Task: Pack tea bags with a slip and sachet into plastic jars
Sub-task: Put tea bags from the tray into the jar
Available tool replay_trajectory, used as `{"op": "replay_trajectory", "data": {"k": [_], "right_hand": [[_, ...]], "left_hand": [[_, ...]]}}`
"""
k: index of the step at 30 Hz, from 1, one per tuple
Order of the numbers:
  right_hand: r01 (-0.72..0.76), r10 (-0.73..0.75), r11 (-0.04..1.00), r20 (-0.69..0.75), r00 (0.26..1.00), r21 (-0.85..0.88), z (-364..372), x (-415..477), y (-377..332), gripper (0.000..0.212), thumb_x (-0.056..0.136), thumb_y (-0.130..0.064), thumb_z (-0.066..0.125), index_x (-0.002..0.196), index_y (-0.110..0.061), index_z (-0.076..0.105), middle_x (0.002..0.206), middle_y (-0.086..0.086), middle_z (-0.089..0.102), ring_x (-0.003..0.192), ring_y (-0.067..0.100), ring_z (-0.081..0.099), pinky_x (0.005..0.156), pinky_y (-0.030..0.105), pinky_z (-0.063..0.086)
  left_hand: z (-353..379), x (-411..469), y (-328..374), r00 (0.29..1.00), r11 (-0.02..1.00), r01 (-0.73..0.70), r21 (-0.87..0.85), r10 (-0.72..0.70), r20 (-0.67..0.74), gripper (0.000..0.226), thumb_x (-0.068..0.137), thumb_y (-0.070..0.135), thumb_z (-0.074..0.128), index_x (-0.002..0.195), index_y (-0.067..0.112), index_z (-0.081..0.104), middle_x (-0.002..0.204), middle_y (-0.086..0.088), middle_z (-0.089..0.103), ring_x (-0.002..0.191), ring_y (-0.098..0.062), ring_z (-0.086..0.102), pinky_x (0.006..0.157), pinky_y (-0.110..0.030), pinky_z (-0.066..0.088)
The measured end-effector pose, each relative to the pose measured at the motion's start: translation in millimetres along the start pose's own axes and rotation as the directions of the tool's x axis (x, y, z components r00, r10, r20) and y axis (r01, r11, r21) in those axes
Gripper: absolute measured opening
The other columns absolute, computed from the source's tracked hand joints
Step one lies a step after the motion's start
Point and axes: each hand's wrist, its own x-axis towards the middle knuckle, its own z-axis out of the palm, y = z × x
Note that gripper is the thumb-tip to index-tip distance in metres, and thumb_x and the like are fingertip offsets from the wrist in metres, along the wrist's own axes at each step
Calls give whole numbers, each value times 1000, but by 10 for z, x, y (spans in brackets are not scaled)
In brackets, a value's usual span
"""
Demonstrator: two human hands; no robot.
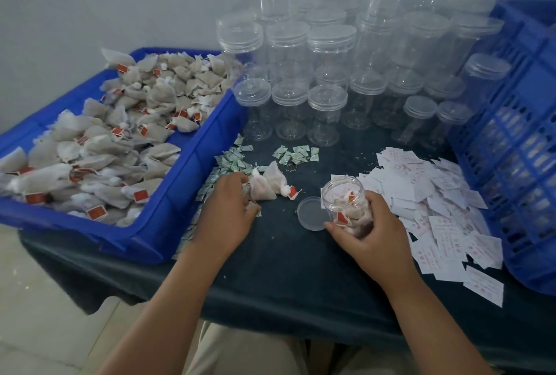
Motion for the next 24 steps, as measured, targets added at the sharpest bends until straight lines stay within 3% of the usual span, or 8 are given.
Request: {"op": "replay_trajectory", "data": {"k": [5, 9, 11, 14, 17, 19, 21, 24], "right_hand": [[-11, 11, 1000, -7, 1000, 16, 8, 7, 4, 53, 67, -73, 78, 108, -49, 56, 109, -35, 69, 94, -5, 69, 70, 14, 50], [-6, 6, 1000, -2, 1000, 12, 7, 5, 21, 53, 68, -72, 79, 110, -51, 55, 110, -35, 69, 95, -7, 69, 69, 9, 49], [-4, 4, 1000, 1, 1000, 15, 13, 6, 28, 54, 68, -71, 80, 112, -51, 55, 111, -34, 70, 97, -6, 69, 71, 10, 50], [3, -3, 1000, -2, 1000, 17, 16, 7, 45, 58, 69, -67, 81, 117, -46, 57, 111, -32, 70, 98, -4, 70, 74, 18, 54], [33, -33, 999, -11, 999, 42, 6, -4, 39, 58, 70, -64, 83, 119, -45, 58, 111, -28, 72, 97, 2, 72, 74, 23, 58], [69, -68, 995, -13, 998, 70, 2, -15, 24, 57, 71, -62, 85, 119, -48, 57, 109, -24, 73, 94, 6, 74, 73, 26, 59], [113, -113, 992, -10, 994, 59, 3, -29, 7, 57, 71, -62, 86, 119, -53, 55, 110, -25, 72, 93, 5, 73, 74, 18, 56], [134, -134, 991, -18, 991, -3, 14, -30, -1, 61, 71, -67, 84, 121, -43, 59, 106, -21, 72, 92, 4, 71, 75, 17, 54]], "left_hand": [[19, -30, -158, 988, 992, -102, 72, 93, 121, 23, 87, 35, 84, 105, 21, 79, 123, 12, 56, 109, -8, 60, 93, -18, 42], [-5, -76, -56, 983, 980, -176, 89, 179, -28, 13, 92, 30, 79, 98, 19, 79, 111, 9, 61, 109, -14, 58, 94, -26, 45], [-77, -97, 113, 979, 986, -163, -41, 157, -131, 10, 95, 35, 74, 102, 28, 73, 101, 16, 66, 97, -5, 63, 88, -29, 55], [-238, -156, 556, 975, 904, -189, -384, 126, -183, 14, 91, 46, 74, 102, 41, 69, 94, 22, 72, 87, 0, 69, 71, -14, 55], [-271, -196, 972, 956, 854, -292, -431, 279, -94, 7, 89, 45, 77, 91, 41, 72, 93, 25, 72, 87, 3, 69, 70, -8, 49], [-202, -188, 1138, 932, 877, -330, -348, 362, 29, 3, 88, 43, 79, 87, 41, 77, 107, 25, 67, 105, 2, 63, 84, -10, 45], [-149, -138, 1233, 924, 917, -286, -278, 341, 173, 1, 88, 40, 80, 88, 40, 81, 124, 25, 61, 119, 3, 53, 99, -17, 40], [-118, -53, 1336, 922, 951, -257, -173, 295, 252, 12, 84, 26, 81, 85, 38, 82, 121, 18, 62, 112, 9, 46, 91, -9, 33]]}}
